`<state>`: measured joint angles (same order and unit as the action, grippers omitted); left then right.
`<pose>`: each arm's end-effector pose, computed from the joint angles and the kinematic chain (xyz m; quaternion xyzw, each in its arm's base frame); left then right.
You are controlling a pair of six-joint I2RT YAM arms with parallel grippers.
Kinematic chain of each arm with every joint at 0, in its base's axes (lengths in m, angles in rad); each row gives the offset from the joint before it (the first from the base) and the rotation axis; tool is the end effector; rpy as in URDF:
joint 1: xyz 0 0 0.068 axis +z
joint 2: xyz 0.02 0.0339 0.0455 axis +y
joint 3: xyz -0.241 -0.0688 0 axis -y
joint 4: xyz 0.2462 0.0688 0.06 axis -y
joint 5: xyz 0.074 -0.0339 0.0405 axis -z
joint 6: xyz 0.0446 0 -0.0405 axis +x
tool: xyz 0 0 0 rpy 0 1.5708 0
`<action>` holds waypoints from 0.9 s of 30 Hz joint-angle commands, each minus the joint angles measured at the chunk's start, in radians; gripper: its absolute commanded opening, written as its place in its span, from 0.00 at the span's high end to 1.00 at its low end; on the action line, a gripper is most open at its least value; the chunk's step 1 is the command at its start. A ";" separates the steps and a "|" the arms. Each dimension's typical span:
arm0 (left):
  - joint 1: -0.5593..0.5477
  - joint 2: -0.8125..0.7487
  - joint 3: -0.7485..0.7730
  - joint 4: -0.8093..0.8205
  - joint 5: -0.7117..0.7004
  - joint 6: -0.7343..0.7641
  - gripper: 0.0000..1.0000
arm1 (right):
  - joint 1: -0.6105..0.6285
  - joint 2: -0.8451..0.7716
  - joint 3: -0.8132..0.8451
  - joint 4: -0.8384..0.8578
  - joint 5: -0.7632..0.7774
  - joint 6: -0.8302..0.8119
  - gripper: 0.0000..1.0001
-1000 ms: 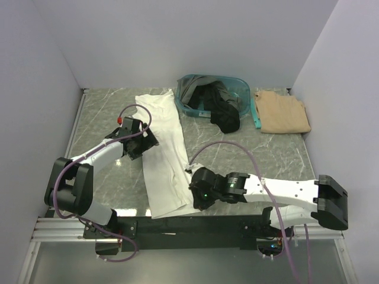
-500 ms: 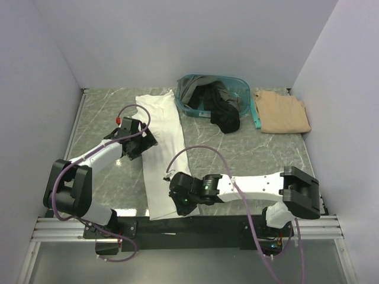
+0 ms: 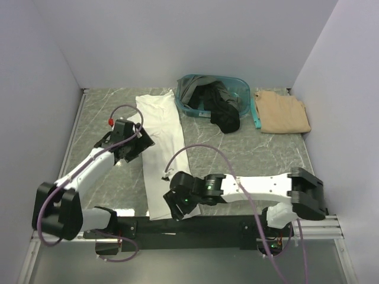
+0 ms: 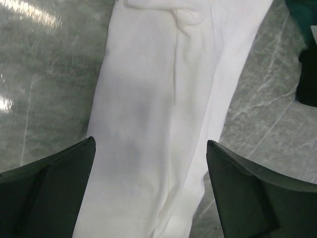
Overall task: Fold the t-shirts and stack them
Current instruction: Fold the tshirt
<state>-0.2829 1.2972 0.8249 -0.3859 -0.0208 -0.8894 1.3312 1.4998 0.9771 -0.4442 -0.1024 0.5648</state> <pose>0.2681 -0.0770 0.1972 -0.2833 0.8933 -0.1848 0.2960 0.0699 0.3055 0.1855 -0.3706 0.8787 0.2697 0.1335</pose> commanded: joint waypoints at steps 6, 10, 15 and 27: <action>-0.258 -0.271 -0.164 -0.250 -0.074 -0.231 0.01 | -0.196 -0.265 -0.193 -0.031 0.006 0.092 0.38; -0.375 -0.370 -0.262 -0.356 -0.054 -0.367 0.01 | -0.217 -0.325 -0.279 -0.015 -0.034 0.093 0.38; -0.470 -0.542 -0.364 -0.421 0.036 -0.441 0.01 | -0.227 -0.331 -0.354 0.051 -0.066 0.147 0.38; -0.478 -0.575 -0.504 -0.343 0.235 -0.421 0.30 | -0.227 -0.230 -0.407 0.194 -0.122 0.185 0.49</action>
<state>-0.7547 0.7113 0.3443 -0.7681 0.1455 -1.3071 1.1080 1.2533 0.5793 -0.3038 -0.2104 0.7322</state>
